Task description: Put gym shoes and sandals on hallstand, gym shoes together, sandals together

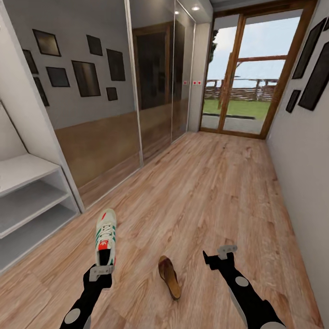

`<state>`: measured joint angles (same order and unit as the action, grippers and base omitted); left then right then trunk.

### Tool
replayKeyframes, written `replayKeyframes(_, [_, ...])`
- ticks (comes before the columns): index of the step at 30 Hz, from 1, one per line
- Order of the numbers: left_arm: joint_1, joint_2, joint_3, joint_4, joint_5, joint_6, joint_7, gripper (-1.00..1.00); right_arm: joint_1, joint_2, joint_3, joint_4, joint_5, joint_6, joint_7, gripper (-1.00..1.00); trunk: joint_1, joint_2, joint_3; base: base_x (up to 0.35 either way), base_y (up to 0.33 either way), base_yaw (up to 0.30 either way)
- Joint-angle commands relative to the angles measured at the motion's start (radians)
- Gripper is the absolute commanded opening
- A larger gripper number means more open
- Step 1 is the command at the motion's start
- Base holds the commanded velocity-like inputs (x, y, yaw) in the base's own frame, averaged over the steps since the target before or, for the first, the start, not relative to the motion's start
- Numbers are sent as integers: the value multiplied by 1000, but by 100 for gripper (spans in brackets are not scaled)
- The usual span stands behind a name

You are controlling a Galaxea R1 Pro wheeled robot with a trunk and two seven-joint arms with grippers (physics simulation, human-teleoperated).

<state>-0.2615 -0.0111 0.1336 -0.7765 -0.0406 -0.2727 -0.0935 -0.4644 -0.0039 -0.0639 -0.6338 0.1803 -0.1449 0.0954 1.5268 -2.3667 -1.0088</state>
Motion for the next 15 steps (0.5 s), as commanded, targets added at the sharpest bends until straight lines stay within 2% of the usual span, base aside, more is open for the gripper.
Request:
replayKeyframes(1, [-1, -1, 6, 0, -4, -3, -8, -100, 0, 1, -7, 0, 10, -4, 7, 100, 0, 0, -1, 280, -141, 221])
replayKeyframes(7, [-1, -1, 6, 0, -5, -2, -8, -100, 0, 2, -6, 3, 11, -4, 7, 100, 0, 0, -1, 229, -122, 256])
replayKeyframes(15, [-3, -1, 7, -6, -4, 7, -12, -100, 0, 8, -4, 29, 11, -3, 6, 100, 0, 0, -1, 52, -23, 275])
